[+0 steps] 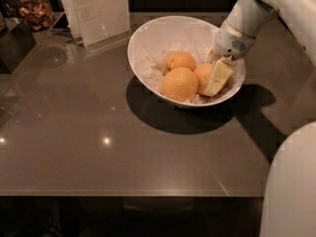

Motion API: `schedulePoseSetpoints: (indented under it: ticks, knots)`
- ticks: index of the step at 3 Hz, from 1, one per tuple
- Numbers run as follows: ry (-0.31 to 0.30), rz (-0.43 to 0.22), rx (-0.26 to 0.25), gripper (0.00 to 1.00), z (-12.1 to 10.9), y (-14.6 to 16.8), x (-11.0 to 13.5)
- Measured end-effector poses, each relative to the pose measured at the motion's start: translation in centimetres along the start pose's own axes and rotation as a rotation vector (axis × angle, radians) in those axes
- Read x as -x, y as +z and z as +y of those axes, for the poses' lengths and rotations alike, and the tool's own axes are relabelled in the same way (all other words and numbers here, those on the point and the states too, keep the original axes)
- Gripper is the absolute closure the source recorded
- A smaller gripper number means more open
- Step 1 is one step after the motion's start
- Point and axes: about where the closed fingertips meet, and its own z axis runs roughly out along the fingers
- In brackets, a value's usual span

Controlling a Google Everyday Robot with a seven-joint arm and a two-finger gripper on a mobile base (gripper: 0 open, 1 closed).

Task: Pick orange from white bowl

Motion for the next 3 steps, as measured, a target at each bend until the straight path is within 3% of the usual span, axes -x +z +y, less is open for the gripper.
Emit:
schedulePoseSetpoints:
  ticks: [1,2,3]
  knots:
    - [-0.002,-0.009,-0.014,0.8,0.2,-0.6,-0.1]
    - [-0.022,-0.062,-0.072,1.0,1.3,-2.8,0.4]
    - [-0.074,-0.162,-0.165,1.0,3.5,-6.6,1.3]
